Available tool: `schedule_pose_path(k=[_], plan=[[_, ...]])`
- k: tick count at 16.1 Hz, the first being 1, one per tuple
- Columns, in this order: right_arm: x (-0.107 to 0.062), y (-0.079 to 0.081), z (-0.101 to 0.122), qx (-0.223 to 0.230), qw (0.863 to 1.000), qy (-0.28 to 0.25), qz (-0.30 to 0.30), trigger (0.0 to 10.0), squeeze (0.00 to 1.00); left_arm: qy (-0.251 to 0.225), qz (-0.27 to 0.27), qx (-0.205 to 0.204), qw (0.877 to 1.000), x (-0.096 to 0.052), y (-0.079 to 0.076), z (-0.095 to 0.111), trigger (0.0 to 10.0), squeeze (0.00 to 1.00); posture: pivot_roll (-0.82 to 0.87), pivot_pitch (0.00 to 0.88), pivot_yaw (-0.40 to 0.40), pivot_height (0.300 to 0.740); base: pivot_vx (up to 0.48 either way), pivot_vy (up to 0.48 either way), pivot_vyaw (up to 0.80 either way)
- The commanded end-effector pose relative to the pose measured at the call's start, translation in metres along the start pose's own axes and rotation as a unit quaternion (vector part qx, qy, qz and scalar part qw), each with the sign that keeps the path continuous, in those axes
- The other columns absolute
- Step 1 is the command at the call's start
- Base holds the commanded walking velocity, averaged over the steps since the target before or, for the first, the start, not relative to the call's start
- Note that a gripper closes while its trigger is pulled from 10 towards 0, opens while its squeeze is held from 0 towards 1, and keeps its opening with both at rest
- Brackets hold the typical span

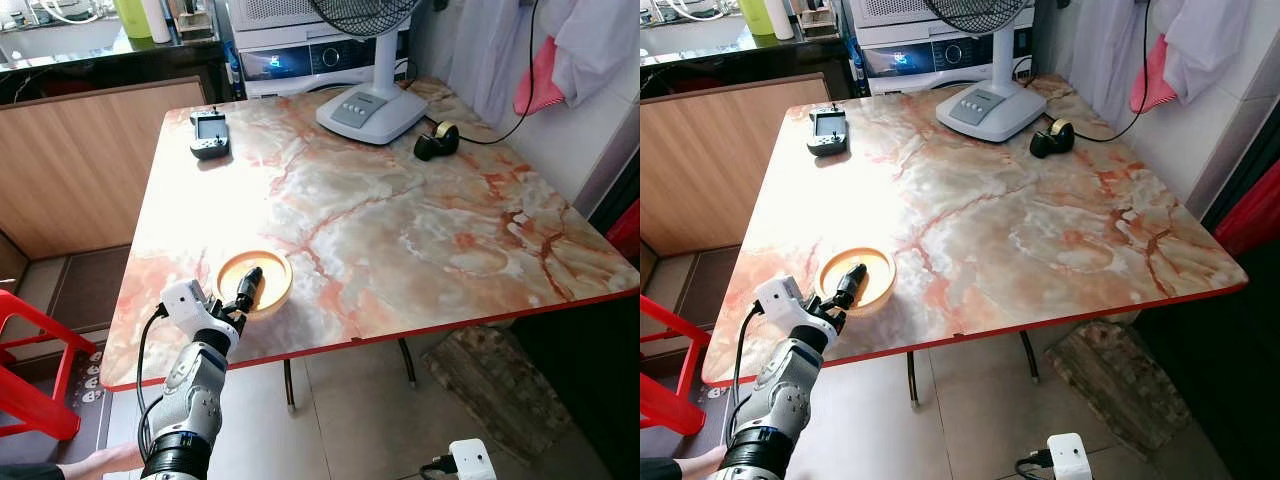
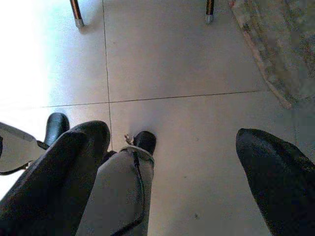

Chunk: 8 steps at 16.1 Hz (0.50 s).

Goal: Restocking fridge

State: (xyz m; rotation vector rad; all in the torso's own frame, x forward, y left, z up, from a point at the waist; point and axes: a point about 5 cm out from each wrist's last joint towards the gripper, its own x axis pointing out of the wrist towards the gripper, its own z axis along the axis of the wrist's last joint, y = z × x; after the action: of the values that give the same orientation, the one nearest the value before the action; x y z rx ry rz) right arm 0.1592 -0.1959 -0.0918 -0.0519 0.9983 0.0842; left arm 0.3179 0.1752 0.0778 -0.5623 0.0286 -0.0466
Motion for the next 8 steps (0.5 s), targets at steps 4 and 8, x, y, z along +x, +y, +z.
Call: schedule_pose_path(k=[4,8], plan=[[0.0,0.0,-0.001,-0.008,1.0,0.003,0.003,10.0,0.0,0.023,0.005,0.023,0.999,0.001,0.004,-0.006,0.0,0.0,0.03,0.04,0.009,0.74,0.0,0.0,0.0],[0.0,-0.001,0.0,-0.011,1.0,0.002,0.002,10.0,0.0,-0.004,-0.008,0.031,0.999,0.01,-0.004,0.009,0.0,0.0,0.03,0.047,0.007,0.74,0.0,0.0,0.0]])
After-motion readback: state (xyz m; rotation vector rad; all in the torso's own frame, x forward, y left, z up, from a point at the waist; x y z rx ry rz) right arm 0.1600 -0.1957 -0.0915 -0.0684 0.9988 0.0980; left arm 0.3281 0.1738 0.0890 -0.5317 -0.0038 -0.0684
